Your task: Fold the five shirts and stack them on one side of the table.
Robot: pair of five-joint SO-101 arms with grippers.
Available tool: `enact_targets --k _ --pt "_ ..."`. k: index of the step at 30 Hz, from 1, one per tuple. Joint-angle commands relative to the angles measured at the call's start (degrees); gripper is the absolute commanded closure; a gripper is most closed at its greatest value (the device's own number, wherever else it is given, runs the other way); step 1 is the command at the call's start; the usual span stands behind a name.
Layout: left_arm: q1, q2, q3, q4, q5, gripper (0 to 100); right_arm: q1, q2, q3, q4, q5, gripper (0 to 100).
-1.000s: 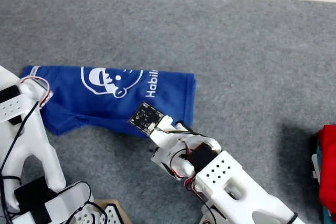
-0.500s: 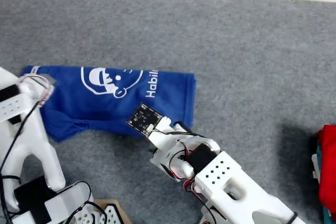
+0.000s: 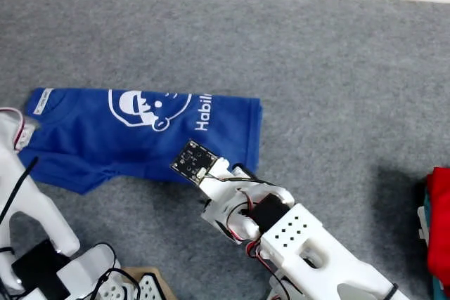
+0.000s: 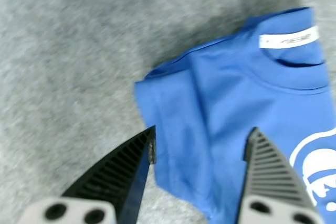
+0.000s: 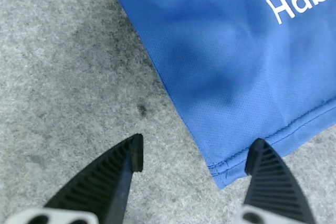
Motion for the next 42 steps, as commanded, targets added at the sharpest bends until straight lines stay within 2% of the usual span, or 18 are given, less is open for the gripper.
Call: enact_targets --k 1,4,9,14,20,26,32,35,39,42 --pt "-2.77 -0.92 3.03 1.05 -3.87 83 -0.57 -0.92 -0.4 -0.84 -0.26 68.8" --pt "-2.59 -0.92 8.92 0.53 -11.43 91 -0.57 -0.92 -0.4 -0.84 -0.26 68.8" --pt "-2.51 -0.75 18.15 -8.53 -13.63 93 -0.57 -0.92 -0.4 -0.84 -0.26 68.8" --pt "2.33 -0.48 23.52 -16.35 -13.8 93 -0.57 -0.92 -0.4 -0.84 -0.26 68.8" --pt "7.69 -0.48 26.68 -20.75 -13.71 93 -0.57 -0.92 -0.4 -0.84 -0.26 68.8" --pt "7.87 -0.48 30.37 -21.63 -14.15 93 -0.57 -0.92 -0.4 -0.84 -0.26 68.8" --pt "5.23 -0.84 30.99 -21.54 -14.15 93 -0.57 -0.92 -0.13 -0.84 -0.26 68.8" --pt "5.23 -0.4 30.99 -22.07 -14.24 96 -0.57 -0.92 0.22 -0.84 -0.26 68.8" --pt "7.16 -0.66 33.36 -28.92 -15.74 99 -0.57 -0.92 0.22 -0.84 -0.26 68.8" --pt "8.92 -0.48 33.19 -29.45 -16.0 99 -0.57 -0.92 0.31 -0.84 -0.26 68.8"
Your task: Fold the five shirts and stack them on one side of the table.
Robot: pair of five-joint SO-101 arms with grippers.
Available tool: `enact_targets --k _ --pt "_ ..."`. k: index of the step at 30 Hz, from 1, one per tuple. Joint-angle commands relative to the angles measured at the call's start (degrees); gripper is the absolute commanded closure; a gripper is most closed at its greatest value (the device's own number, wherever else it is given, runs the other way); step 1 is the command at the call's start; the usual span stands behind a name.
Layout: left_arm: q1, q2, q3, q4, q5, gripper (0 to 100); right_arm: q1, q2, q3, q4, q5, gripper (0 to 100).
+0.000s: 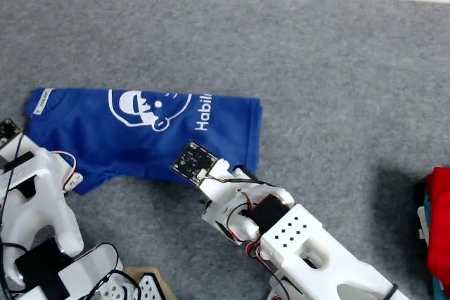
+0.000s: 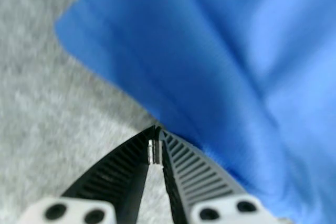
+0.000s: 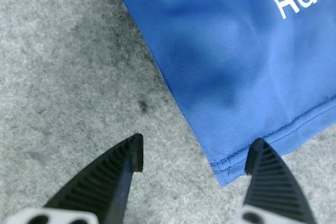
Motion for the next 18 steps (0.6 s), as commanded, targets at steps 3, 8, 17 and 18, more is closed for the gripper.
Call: enact_targets --k 3,8,17,18 --pt "3.82 -0.48 -0.66 -2.2 -0.7 99 -0.48 -0.92 -0.4 -0.75 -0.26 68.8" --pt "5.76 -0.4 -1.63 -6.95 -0.62 99 -0.48 -0.92 -0.4 -0.75 -0.26 68.8" --pt "6.55 -0.4 -1.71 -14.68 -0.53 99 -0.48 -0.92 -0.4 -0.75 -0.26 68.8" --pt "6.55 -0.4 -1.71 -16.18 -0.44 99 -0.48 -0.92 -0.4 -0.75 -0.26 68.8"
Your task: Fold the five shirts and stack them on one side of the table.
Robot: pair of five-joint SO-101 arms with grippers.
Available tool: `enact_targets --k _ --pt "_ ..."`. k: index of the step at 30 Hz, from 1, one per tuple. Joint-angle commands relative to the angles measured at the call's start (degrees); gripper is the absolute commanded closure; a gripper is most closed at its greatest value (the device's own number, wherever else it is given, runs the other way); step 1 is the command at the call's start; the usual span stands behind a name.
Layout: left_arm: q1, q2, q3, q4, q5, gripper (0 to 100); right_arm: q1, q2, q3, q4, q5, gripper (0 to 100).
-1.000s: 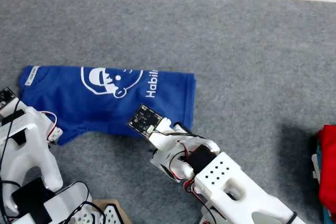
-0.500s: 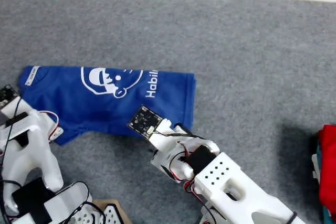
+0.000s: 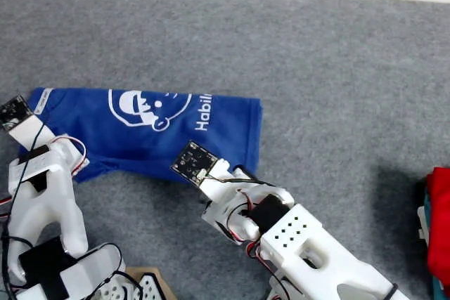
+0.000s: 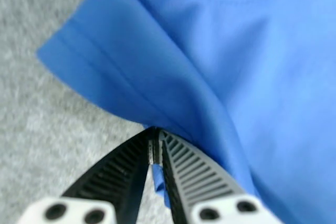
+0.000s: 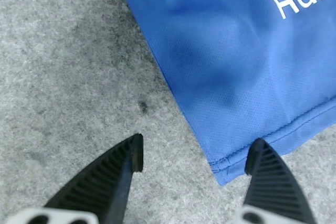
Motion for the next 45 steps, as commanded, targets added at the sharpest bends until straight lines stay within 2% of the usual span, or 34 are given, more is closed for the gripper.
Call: enact_targets --k 1,8,19,25,28,31,33,38,45 --pt "1.27 -0.4 -1.71 -5.45 -0.09 99 -0.48 -0.92 -0.4 -0.75 -0.26 68.8" --pt "2.07 -0.84 -1.71 -10.37 8.88 99 -0.48 -0.92 -0.31 -0.75 -0.26 68.8" --pt "9.19 -0.4 -3.65 -15.38 9.41 99 -0.48 -0.92 -0.22 -0.75 -0.26 68.8" --pt "7.96 -0.92 -6.29 -15.3 9.41 99 -0.48 -0.92 -0.22 -0.75 -0.26 68.8" --pt "5.05 -2.59 -6.73 -9.14 9.32 99 -0.48 -0.92 -0.22 -0.75 -0.26 68.8" --pt "2.51 -9.54 -5.76 4.92 9.05 99 -0.48 -0.92 -0.22 -0.75 0.53 68.8" --pt "0.92 -15.25 -3.03 11.08 8.26 99 -0.48 -0.92 -0.22 -0.75 1.23 68.8" --pt "0.75 -25.27 10.24 12.22 -0.09 99 -0.48 -0.92 -0.22 -0.66 1.05 68.8" --pt "3.74 -26.07 14.9 8.97 -0.18 99 -1.89 -0.92 -0.04 -0.48 0.97 68.8"
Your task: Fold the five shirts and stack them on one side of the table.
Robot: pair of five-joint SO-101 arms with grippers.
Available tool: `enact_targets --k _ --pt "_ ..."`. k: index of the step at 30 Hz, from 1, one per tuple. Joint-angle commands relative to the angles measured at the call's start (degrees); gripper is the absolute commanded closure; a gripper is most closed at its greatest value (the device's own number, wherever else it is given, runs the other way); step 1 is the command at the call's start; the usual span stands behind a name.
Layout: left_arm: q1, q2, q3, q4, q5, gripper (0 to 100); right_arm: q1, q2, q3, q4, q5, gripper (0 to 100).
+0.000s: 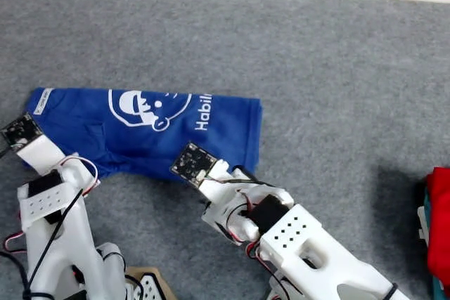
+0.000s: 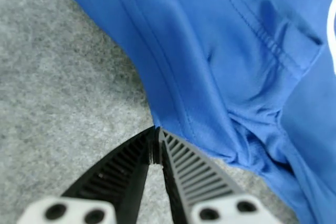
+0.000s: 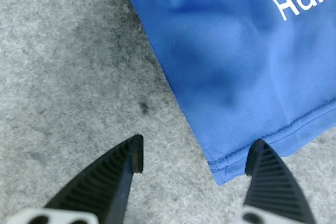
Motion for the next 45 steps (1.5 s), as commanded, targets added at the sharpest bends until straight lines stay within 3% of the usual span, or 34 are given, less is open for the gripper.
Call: enact_targets --k 1,8,23,36,45 --pt "2.24 -1.63 0.22 -1.05 -0.53 99 -1.27 -1.01 0.4 -0.48 0.62 68.8" --pt "2.59 -0.13 -0.04 -1.05 -0.53 99 -1.27 -1.01 0.48 -0.48 0.62 68.8" --pt "4.0 27.56 -18.24 2.73 -0.53 99 -1.27 -1.01 0.48 -0.57 0.7 68.8" --pt "4.26 29.14 -28.53 2.73 -0.18 99 -1.27 -1.01 0.75 -0.75 0.88 68.8" --pt "9.01 28.7 -29.93 2.64 -0.18 99 -1.27 -1.01 0.84 -0.75 0.88 68.8"
